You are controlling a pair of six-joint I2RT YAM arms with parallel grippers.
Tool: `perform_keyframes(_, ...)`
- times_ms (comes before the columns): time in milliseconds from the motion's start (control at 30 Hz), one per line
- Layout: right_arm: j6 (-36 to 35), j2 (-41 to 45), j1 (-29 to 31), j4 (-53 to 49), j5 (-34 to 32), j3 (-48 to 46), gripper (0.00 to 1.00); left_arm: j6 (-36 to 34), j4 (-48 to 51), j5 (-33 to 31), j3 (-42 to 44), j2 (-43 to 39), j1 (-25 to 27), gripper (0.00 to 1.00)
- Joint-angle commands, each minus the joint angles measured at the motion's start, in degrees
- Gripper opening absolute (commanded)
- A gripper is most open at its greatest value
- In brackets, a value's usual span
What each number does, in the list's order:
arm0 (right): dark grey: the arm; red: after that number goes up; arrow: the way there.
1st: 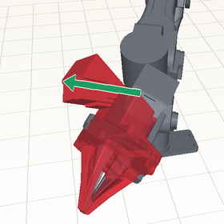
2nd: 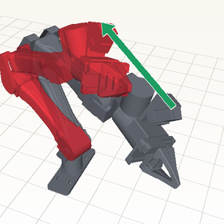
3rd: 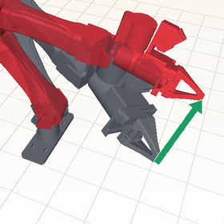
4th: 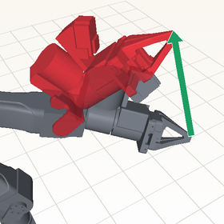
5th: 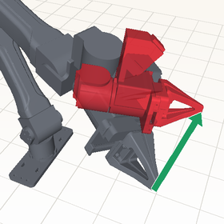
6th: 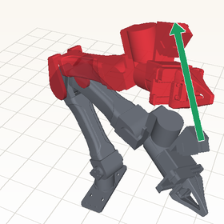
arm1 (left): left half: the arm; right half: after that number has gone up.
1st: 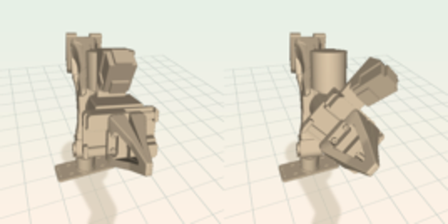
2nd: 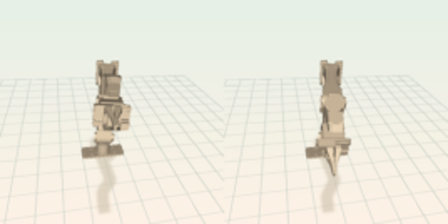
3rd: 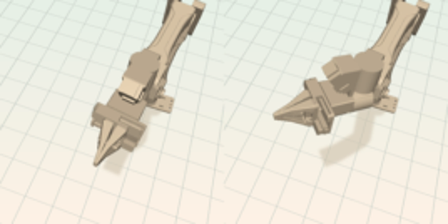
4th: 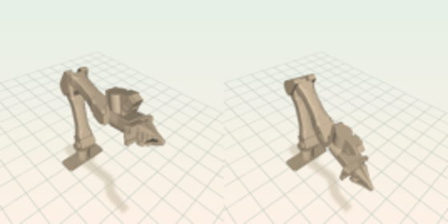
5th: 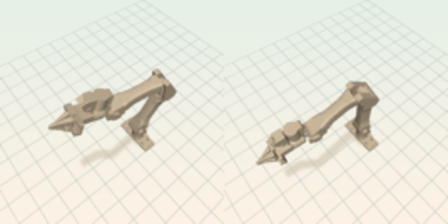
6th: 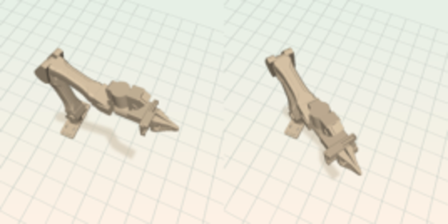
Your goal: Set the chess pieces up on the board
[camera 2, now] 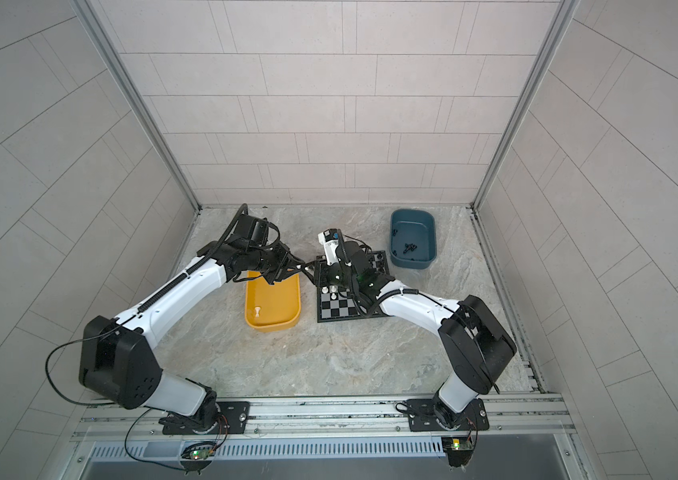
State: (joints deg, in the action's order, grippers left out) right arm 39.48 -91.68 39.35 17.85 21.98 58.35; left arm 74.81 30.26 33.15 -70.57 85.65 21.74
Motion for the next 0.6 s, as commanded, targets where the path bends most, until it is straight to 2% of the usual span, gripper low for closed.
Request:
perform_keyframes(0,0.6,-0.8,0.3,1.4,-1.1,1.1,0.28,0.5,0.9,0.2,1.0,-1.7,0.4,0.05)
perform_keyframes(100,0.3,-1.1,0.4,1.2,-1.8,1.4,0.16,0.1,1.1,-0.3,1.0,-1.9,0.8,0.09)
perform_keyframes(200,0.1,-0.6,0.5,1.1,-2.7,1.0,0.04,-0.6,1.7,-0.8,1.1,-2.0,0.8,0.24)
perform_keyframes(267,-0.2,1.0,0.5,0.5,-3.8,0.3,0.00,-2.8,0.9,-1.3,0.7,-2.1,0.4,0.46)
perform_keyframes(300,-0.8,2.1,0.5,-0.5,-4.4,0.0,0.00,-5.4,0.3,-1.8,-0.1,-2.2,0.1,0.69)
perform_keyframes(333,-1.6,3.5,0.5,-2.5,-5.1,-0.1,0.00,-8.5,-0.4,-1.6,-1.1,-2.2,-0.7,0.95)
perform_keyframes(367,-2.2,4.9,0.5,-4.6,-5.7,-0.1,0.00,-11.5,0.2,-1.6,-2.5,-2.1,-1.6,1.00)
perform_keyframes(467,-5.1,9.5,0.1,-13.5,-6.7,-0.1,0.00,-23.3,4.1,-0.9,-6.8,-2.0,-4.3,1.00)
perform_keyframes(567,-10.3,11.5,0.3,-28.1,-7.8,3.8,0.00,-37.9,10.9,1.6,-8.8,-2.5,-5.1,1.00)
